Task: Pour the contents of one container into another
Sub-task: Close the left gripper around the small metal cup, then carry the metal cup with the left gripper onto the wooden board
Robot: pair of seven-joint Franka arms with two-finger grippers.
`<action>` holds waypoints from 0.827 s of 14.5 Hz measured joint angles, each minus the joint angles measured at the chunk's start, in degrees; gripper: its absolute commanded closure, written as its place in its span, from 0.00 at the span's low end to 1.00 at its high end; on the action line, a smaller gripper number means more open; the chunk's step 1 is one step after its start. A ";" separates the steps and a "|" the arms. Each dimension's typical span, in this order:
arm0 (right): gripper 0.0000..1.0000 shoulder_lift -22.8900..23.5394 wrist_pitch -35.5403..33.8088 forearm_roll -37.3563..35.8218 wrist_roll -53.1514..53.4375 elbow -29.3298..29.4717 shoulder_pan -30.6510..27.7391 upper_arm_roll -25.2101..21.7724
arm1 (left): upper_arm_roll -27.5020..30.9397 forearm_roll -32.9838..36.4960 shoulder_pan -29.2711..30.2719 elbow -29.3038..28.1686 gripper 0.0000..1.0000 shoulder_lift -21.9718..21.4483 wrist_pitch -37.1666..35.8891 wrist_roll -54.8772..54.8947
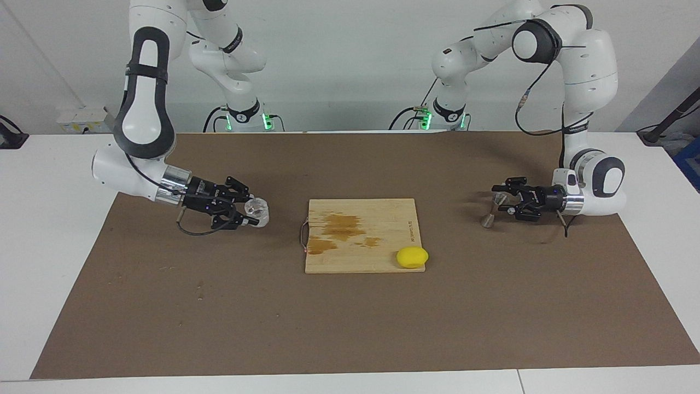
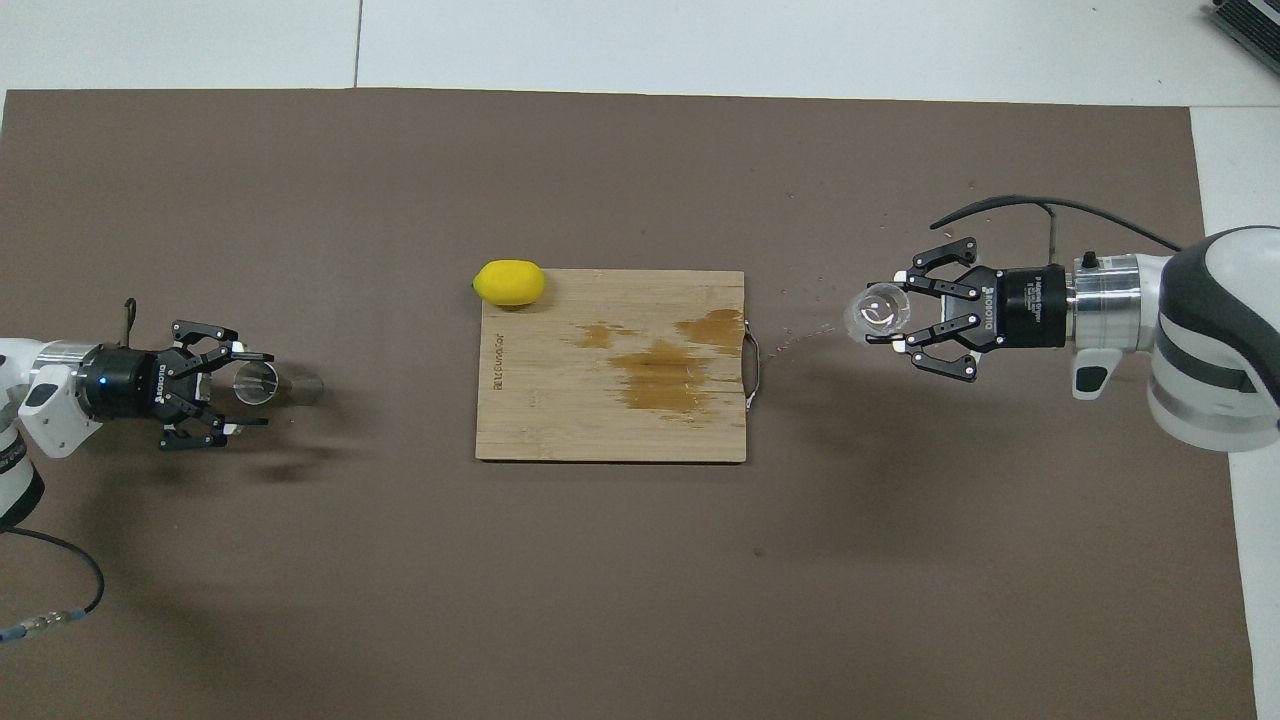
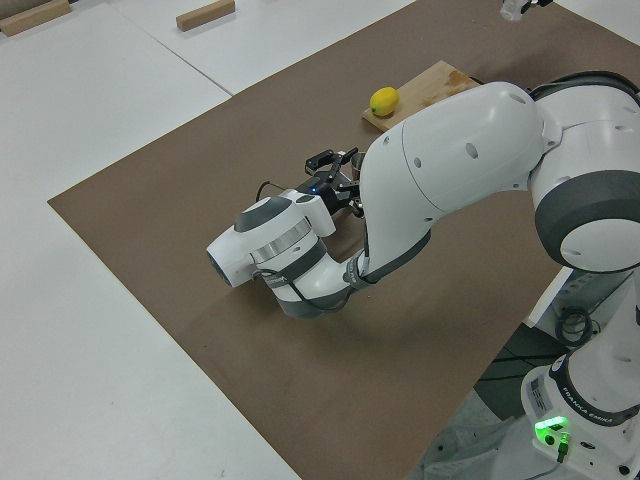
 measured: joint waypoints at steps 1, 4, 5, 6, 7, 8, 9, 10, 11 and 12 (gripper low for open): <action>1.00 0.00 0.00 0.00 0.00 0.00 0.00 0.00 | 0.00 0.00 0.00 0.00 0.65 0.00 0.02 0.03; 1.00 0.00 0.00 0.04 0.00 0.00 0.00 0.00 | 0.00 0.00 -0.02 0.00 0.66 -0.02 0.03 0.06; 1.00 0.00 0.00 0.07 0.00 0.00 0.00 0.00 | -0.01 0.00 -0.10 0.00 0.66 -0.07 0.03 0.06; 1.00 0.00 0.00 0.08 0.00 0.00 0.00 0.00 | -0.08 -0.03 -0.22 0.00 0.66 -0.19 0.03 -0.04; 1.00 0.00 0.00 0.10 0.02 0.00 0.00 0.00 | -0.21 -0.14 -0.35 0.00 0.66 -0.48 0.03 -0.73; 1.00 0.00 0.00 0.12 0.09 0.00 0.00 0.00 | -0.41 -0.35 -0.53 -0.01 0.66 -1.01 0.02 -1.83; 1.00 0.00 0.00 0.13 0.28 0.00 0.00 0.00 | -0.50 -0.63 -1.03 -0.06 0.66 -1.79 0.01 -2.98; 1.00 0.00 0.00 0.14 0.43 0.00 0.00 0.00 | -0.55 -1.13 -1.66 -0.26 0.66 -2.86 0.01 -4.40; 1.00 0.00 0.00 0.15 0.48 0.00 0.00 0.00 | -0.58 -1.75 -2.36 -0.67 0.66 -3.99 0.02 -5.95; 1.00 0.00 0.00 0.18 0.51 0.00 0.00 0.00 | -0.58 -2.43 -3.16 -1.28 0.66 -5.13 0.18 -7.05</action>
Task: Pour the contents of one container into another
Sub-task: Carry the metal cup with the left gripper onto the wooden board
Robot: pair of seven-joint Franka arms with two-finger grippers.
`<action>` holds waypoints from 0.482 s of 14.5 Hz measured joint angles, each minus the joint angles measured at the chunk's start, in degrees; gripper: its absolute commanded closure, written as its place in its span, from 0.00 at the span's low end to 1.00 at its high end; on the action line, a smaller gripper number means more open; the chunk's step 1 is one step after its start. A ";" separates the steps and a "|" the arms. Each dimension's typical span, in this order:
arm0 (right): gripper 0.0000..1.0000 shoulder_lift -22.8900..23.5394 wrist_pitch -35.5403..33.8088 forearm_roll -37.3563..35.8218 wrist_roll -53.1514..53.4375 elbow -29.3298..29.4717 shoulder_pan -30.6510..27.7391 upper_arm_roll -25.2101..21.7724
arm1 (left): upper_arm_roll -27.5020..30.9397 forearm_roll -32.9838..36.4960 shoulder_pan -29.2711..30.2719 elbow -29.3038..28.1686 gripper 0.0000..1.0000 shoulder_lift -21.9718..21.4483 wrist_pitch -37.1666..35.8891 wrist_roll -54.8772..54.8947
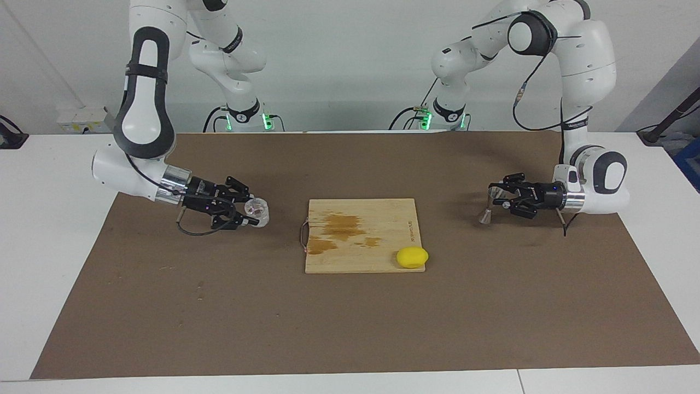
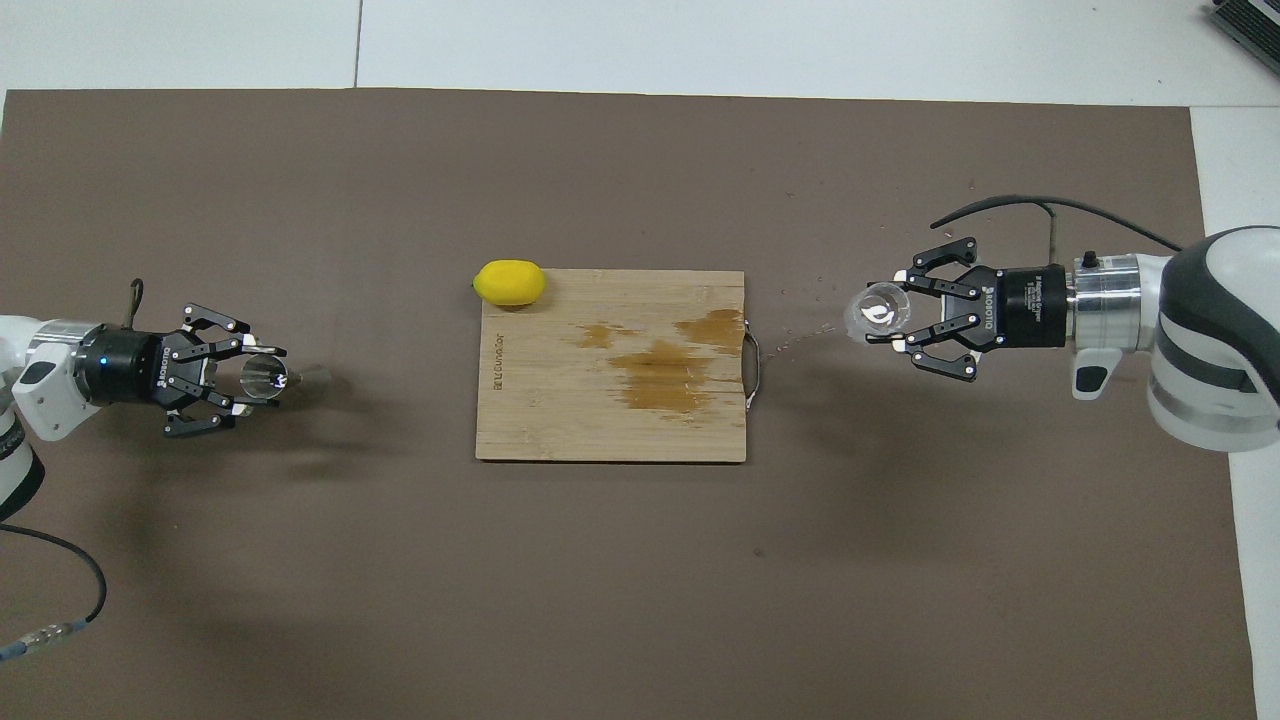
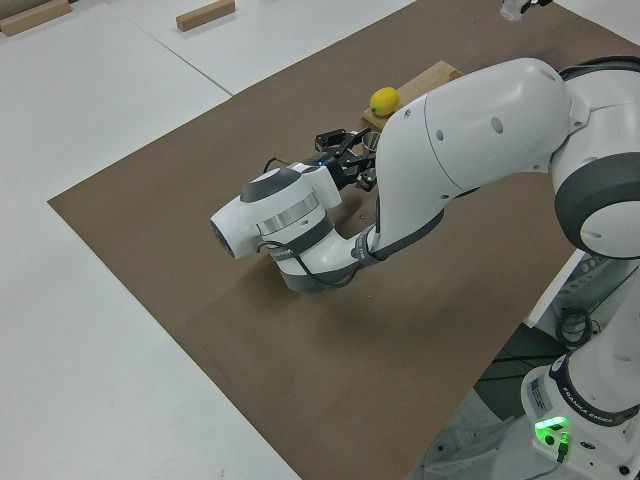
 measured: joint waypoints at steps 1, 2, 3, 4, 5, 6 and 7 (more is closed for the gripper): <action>1.00 -0.01 0.00 0.14 0.07 0.00 0.00 0.00 | -0.02 -0.76 -0.92 -0.80 0.66 -1.11 0.53 -0.80; 1.00 -0.06 0.00 0.46 0.17 0.00 0.00 0.00 | -0.04 -1.55 -2.06 -1.71 0.66 -2.13 1.48 -1.25; 1.00 -0.20 0.00 0.74 0.23 0.00 0.00 0.00 | -0.03 -2.64 -3.39 -2.78 0.66 -2.97 2.49 -1.63; 1.00 -0.44 0.00 0.88 0.45 0.00 0.00 0.00 | -0.06 -4.19 -5.04 -4.16 0.66 -3.76 3.59 -1.79; 1.00 -0.71 0.00 0.89 0.95 0.00 0.00 0.00 | -0.07 -5.72 -6.81 -5.57 0.66 -4.32 4.49 -1.81; 1.00 -1.00 0.00 0.89 1.36 0.00 0.01 0.00 | -0.09 -7.21 -8.66 -6.95 0.66 -4.82 5.37 -1.81; 1.00 -1.28 0.00 0.89 1.61 0.00 0.01 0.00 | -0.10 -8.50 -10.51 -8.28 0.66 -5.39 6.25 -1.83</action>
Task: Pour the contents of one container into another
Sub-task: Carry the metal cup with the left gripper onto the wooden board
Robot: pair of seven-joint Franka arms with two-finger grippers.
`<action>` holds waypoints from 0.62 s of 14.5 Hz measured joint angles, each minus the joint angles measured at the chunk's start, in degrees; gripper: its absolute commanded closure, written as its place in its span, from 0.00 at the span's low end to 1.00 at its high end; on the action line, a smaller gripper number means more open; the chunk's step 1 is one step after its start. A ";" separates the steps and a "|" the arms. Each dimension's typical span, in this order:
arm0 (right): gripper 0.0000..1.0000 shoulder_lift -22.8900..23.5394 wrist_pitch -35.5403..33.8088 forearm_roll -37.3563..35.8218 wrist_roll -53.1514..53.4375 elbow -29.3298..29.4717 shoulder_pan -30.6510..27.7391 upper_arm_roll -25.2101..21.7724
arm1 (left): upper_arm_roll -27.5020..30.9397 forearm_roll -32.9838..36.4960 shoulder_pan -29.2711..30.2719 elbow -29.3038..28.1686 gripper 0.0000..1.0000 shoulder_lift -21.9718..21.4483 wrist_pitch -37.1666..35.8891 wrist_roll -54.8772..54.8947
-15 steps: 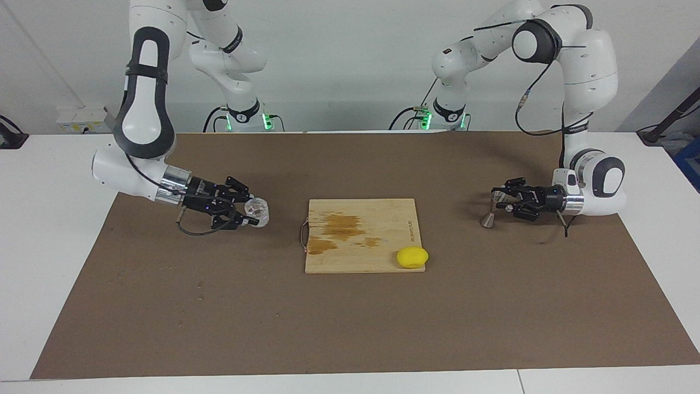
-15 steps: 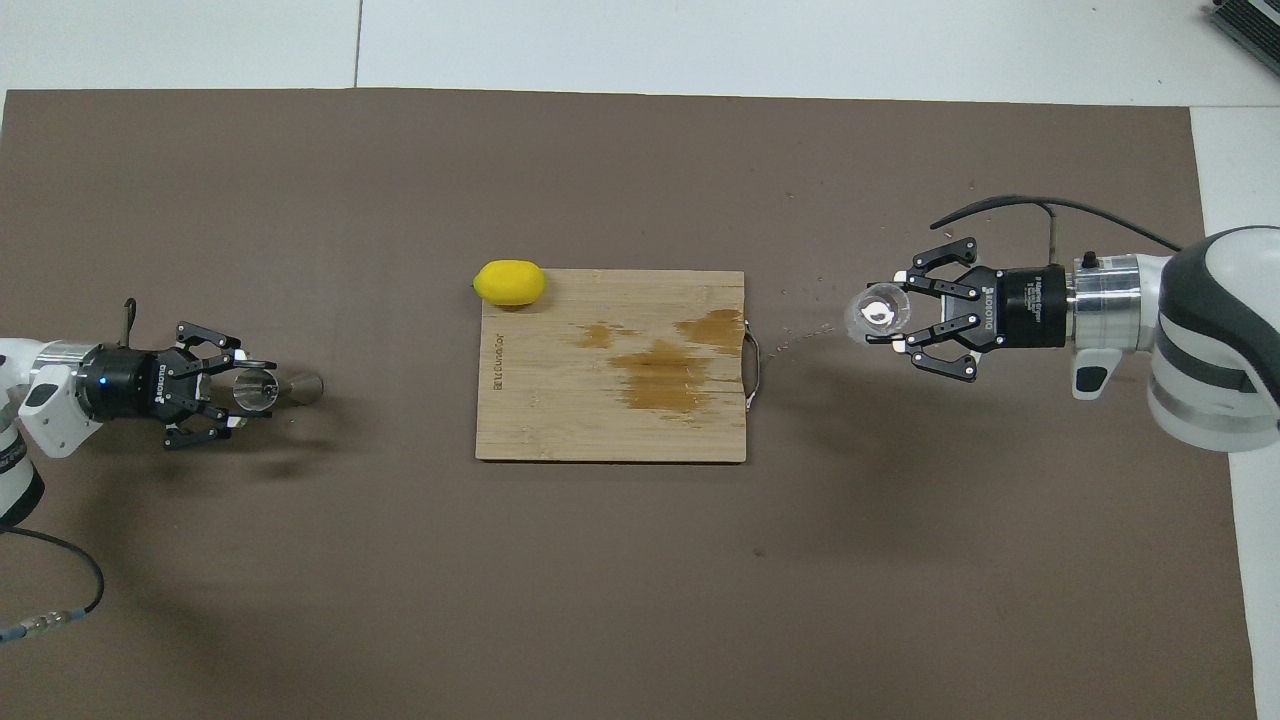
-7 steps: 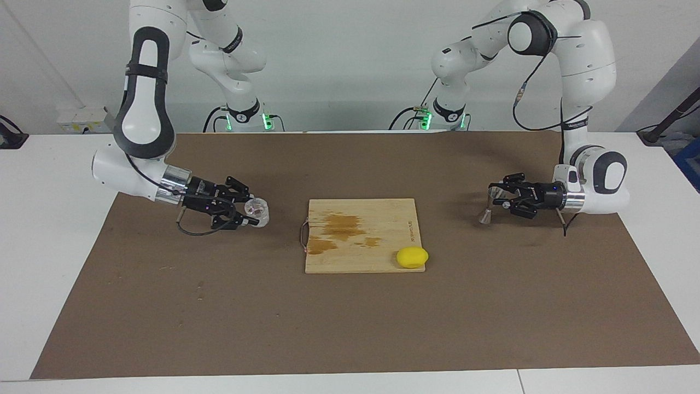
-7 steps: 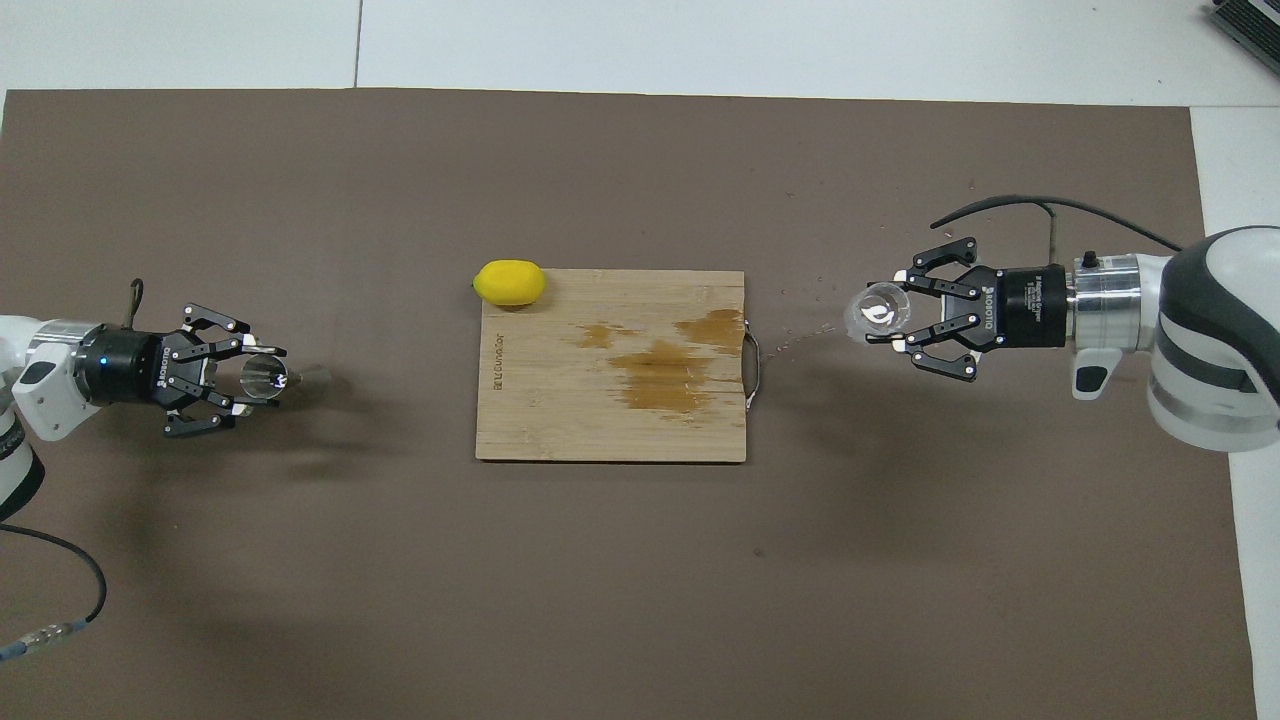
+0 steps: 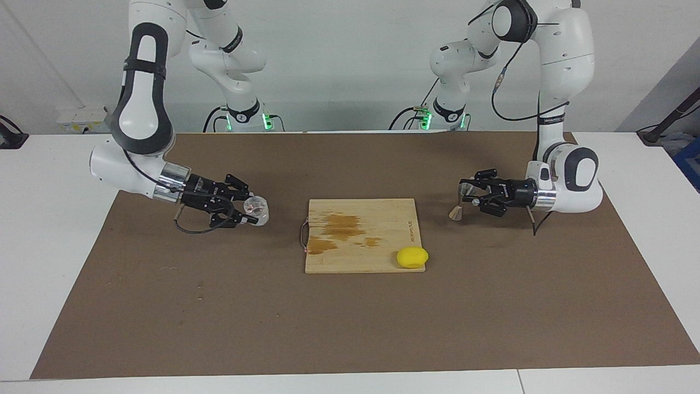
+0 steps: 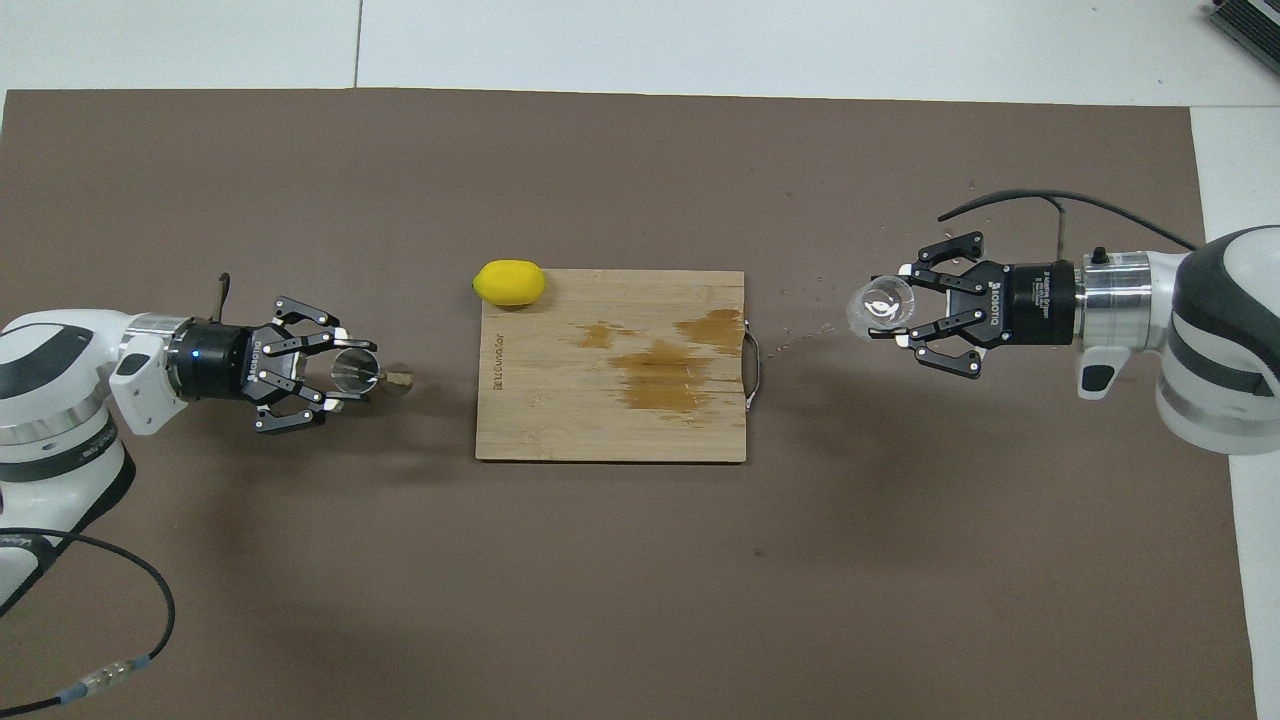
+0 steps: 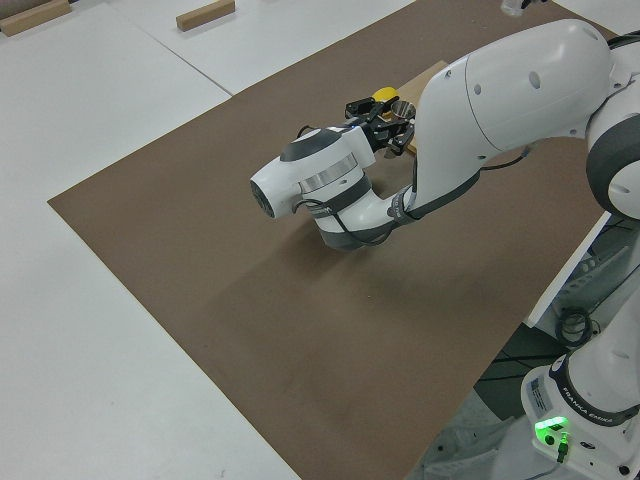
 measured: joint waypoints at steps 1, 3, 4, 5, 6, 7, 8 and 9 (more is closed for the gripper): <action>1.00 -0.25 0.00 0.00 0.10 0.00 0.01 0.00 | -0.02 -0.99 -1.77 -1.29 0.66 -0.72 1.28 -0.10; 1.00 -0.87 0.00 0.00 0.26 -0.01 0.25 0.01 | -0.04 -2.86 -4.51 -3.83 0.66 -2.81 4.67 -0.61; 1.00 -1.20 0.00 0.00 0.62 -0.02 0.63 0.01 | -0.05 -4.09 -5.76 -5.06 0.66 -4.07 6.23 -1.03; 1.00 -1.54 0.03 0.00 1.17 -0.02 1.00 0.02 | -0.06 -5.51 -7.24 -6.27 0.66 -5.41 8.03 -1.52; 1.00 -1.84 0.07 0.00 1.82 -0.03 1.28 0.02 | -0.07 -7.15 -8.86 -7.32 0.66 -6.58 9.80 -1.97; 1.00 -2.14 0.11 0.00 2.47 -0.03 1.43 0.02 | -0.08 -9.31 -10.72 -8.26 0.66 -7.57 11.66 -2.29; 1.00 -2.37 0.11 0.00 2.95 -0.03 1.45 0.01 | -0.10 -11.65 -12.74 -8.99 0.66 -8.18 13.53 -2.42; 1.00 -2.51 0.13 0.00 3.14 -0.03 1.45 -0.02 | -0.11 -14.20 -15.00 -9.54 0.66 -8.55 15.60 -2.44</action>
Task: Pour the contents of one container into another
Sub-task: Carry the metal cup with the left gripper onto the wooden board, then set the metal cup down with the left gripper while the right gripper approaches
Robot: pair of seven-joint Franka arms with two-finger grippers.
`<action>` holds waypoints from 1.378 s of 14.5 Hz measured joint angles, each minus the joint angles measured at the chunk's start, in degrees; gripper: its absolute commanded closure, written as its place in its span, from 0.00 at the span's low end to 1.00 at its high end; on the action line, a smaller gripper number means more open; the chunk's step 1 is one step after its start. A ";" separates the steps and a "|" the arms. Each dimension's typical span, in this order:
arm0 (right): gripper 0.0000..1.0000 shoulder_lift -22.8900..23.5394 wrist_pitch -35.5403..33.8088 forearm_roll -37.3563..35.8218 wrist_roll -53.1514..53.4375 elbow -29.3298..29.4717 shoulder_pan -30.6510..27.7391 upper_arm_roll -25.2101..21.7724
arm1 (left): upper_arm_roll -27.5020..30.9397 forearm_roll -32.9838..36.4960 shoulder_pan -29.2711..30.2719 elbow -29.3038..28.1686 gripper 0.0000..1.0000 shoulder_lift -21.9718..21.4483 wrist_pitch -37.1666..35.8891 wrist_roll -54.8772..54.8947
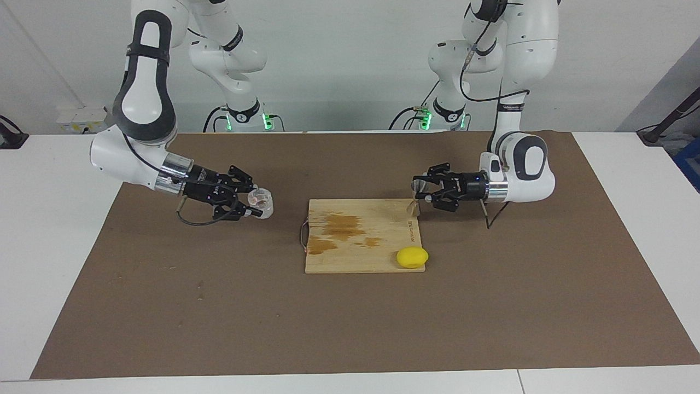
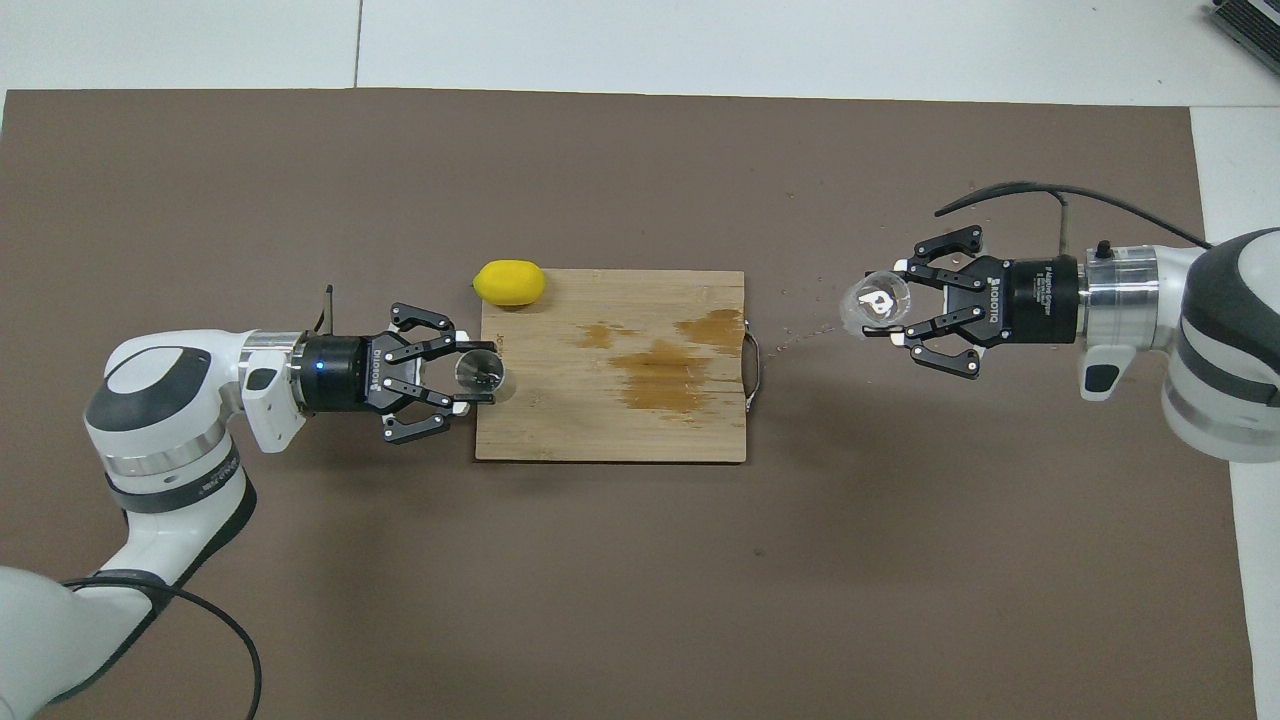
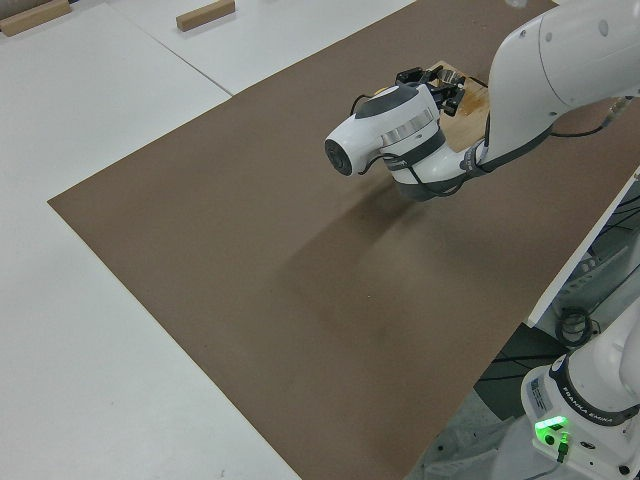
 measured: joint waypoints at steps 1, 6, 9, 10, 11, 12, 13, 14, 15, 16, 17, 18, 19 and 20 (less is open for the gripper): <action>1.00 -0.05 0.01 0.00 0.02 -0.01 0.00 -0.03 | -0.04 -2.31 -2.20 -0.30 0.66 -0.10 1.95 0.00; 1.00 -0.06 0.19 0.00 0.02 -0.23 -0.09 -0.27 | -0.01 -12.07 -10.03 -0.49 0.66 -0.08 10.53 0.51; 1.00 -0.06 0.23 0.00 0.02 -0.40 -0.15 -0.55 | 0.08 -14.37 -12.06 -0.40 0.66 -0.01 14.06 3.01; 1.00 -0.06 0.23 0.00 0.02 -0.42 -0.15 -0.58 | 0.06 -15.30 -12.62 -0.45 0.66 0.16 14.41 3.88; 1.00 -0.06 0.23 0.00 0.02 -0.43 -0.15 -0.57 | 0.08 -16.64 -13.30 -0.50 0.66 0.55 14.67 5.36; 1.00 -0.06 0.23 0.00 0.02 -0.44 -0.14 -0.56 | 0.08 -18.20 -14.08 -0.51 0.66 1.22 14.91 7.27; 1.00 -0.06 0.23 0.00 0.02 -0.45 -0.11 -0.53 | 0.09 -19.44 -14.82 -0.48 0.66 2.08 15.14 9.11; 1.00 -0.06 0.35 0.00 0.02 -0.47 -0.08 -0.48 | 0.08 -20.35 -15.34 -0.44 0.66 2.83 15.25 10.96; 1.00 -0.06 0.70 0.00 0.02 -0.51 -0.07 -0.39 | 0.10 -21.12 -15.59 -0.36 0.66 3.40 15.31 12.62; 1.00 -0.06 1.02 0.00 0.02 -0.57 -0.06 -0.31 | 0.15 -21.57 -15.65 -0.31 0.66 3.76 15.34 13.53; 1.00 -0.06 1.11 0.00 0.02 -0.62 -0.06 -0.27 | 0.23 -21.68 -15.65 -0.28 0.66 4.06 15.36 13.83; 1.00 -0.06 1.11 0.00 0.02 -0.66 -0.06 -0.27 | 0.29 -21.69 -15.65 -0.26 0.65 4.27 15.36 13.98; 1.00 -0.06 1.11 0.00 0.02 -0.69 -0.06 -0.27 | 0.33 -21.70 -15.65 -0.23 0.65 4.38 15.40 14.12; 1.00 -0.06 1.12 0.00 0.02 -0.74 -0.06 -0.26 | 0.35 -21.70 -15.65 -0.21 0.65 4.45 15.48 14.40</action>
